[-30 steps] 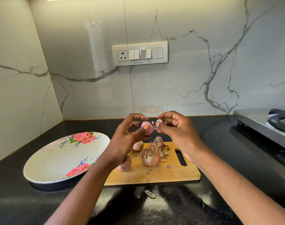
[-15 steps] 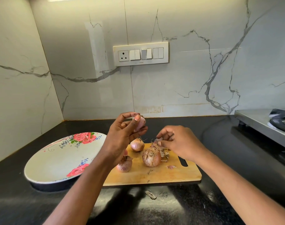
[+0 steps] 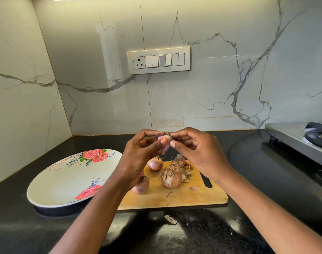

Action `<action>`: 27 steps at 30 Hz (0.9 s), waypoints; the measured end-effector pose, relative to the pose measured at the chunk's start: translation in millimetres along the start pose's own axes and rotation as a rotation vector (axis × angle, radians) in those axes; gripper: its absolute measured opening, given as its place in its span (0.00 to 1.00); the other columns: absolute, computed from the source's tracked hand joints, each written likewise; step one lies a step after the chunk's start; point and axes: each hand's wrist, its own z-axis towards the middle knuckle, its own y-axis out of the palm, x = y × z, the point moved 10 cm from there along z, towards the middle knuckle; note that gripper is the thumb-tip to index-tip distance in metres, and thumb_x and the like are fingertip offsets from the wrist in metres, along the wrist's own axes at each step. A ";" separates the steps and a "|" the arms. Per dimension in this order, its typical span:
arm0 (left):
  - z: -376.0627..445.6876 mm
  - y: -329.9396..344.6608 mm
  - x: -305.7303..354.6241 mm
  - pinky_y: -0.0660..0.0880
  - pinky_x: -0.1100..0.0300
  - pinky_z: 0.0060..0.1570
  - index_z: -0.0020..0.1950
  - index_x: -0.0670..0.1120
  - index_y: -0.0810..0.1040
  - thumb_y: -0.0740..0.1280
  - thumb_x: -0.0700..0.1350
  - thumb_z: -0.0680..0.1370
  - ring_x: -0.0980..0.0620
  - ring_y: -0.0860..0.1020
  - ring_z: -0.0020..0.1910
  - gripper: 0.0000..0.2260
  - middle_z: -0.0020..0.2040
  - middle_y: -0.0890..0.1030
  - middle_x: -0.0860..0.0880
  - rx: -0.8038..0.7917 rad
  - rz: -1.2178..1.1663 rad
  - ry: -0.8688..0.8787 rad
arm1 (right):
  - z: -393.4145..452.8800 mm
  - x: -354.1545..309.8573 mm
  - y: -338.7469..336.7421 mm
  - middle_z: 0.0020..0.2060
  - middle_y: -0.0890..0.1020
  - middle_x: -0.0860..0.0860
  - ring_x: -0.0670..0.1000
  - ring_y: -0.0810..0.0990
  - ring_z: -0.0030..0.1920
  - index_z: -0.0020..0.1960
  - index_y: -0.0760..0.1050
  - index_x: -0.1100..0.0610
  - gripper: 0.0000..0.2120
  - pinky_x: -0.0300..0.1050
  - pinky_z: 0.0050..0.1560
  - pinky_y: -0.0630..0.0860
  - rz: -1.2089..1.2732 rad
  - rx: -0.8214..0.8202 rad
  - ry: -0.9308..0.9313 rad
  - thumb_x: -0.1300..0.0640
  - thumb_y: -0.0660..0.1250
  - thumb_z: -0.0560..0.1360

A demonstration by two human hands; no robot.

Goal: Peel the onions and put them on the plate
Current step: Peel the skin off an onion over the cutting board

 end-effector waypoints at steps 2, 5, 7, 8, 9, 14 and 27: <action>0.4 0.4 -0.2 0.80 0.56 0.51 0.54 0.45 0.82 0.73 0.46 0.72 0.45 0.84 0.56 0.12 0.54 0.86 0.43 -0.003 0.016 0.010 | -0.8 -0.6 -1.1 0.46 0.87 0.45 0.42 0.86 0.47 0.55 0.84 0.54 0.09 0.42 0.48 0.84 0.007 0.008 -0.029 0.58 0.76 0.75; 0.7 0.4 -0.7 0.80 0.59 0.49 0.55 0.44 0.82 0.73 0.45 0.72 0.45 0.84 0.56 0.12 0.53 0.86 0.44 -0.007 0.028 0.013 | -0.7 -2.4 -2.6 0.45 0.88 0.46 0.42 0.86 0.45 0.54 0.85 0.56 0.08 0.41 0.48 0.83 0.008 0.022 -0.066 0.60 0.75 0.75; 0.9 -0.5 -2.0 0.80 0.58 0.50 0.55 0.44 0.82 0.73 0.45 0.72 0.45 0.83 0.56 0.13 0.54 0.86 0.44 -0.006 0.028 0.009 | -0.5 -3.4 -3.1 0.43 0.88 0.47 0.43 0.86 0.43 0.53 0.85 0.56 0.08 0.42 0.46 0.84 0.006 0.034 -0.074 0.60 0.75 0.75; 0.8 -0.9 -2.9 0.80 0.56 0.52 0.55 0.44 0.81 0.73 0.46 0.72 0.44 0.83 0.56 0.13 0.54 0.86 0.43 -0.007 0.026 0.004 | -0.6 -2.8 -3.4 0.42 0.88 0.47 0.43 0.86 0.42 0.53 0.85 0.56 0.07 0.42 0.46 0.84 0.001 0.039 -0.075 0.61 0.74 0.75; 0.8 -1.0 -3.8 0.80 0.54 0.54 0.55 0.44 0.81 0.73 0.46 0.72 0.43 0.83 0.57 0.13 0.54 0.86 0.43 -0.008 0.025 -0.003 | -0.7 -1.6 -3.6 0.41 0.87 0.48 0.43 0.86 0.42 0.53 0.85 0.57 0.07 0.41 0.46 0.84 0.001 0.041 -0.071 0.61 0.74 0.75; 1.3 0.2 -3.1 0.80 0.56 0.51 0.54 0.44 0.81 0.73 0.45 0.72 0.45 0.84 0.55 0.12 0.55 0.86 0.44 -0.005 0.013 -0.007 | -2.1 -1.5 -3.3 0.43 0.87 0.46 0.43 0.86 0.44 0.54 0.85 0.57 0.07 0.40 0.47 0.83 -0.006 0.027 -0.078 0.59 0.75 0.75; 0.6 -0.3 -3.5 0.80 0.56 0.52 0.54 0.44 0.81 0.73 0.46 0.72 0.45 0.84 0.56 0.12 0.54 0.86 0.43 -0.006 0.015 -0.011 | -1.4 -3.9 -2.9 0.44 0.87 0.46 0.42 0.86 0.45 0.54 0.85 0.57 0.08 0.42 0.47 0.84 -0.042 0.021 -0.105 0.57 0.75 0.75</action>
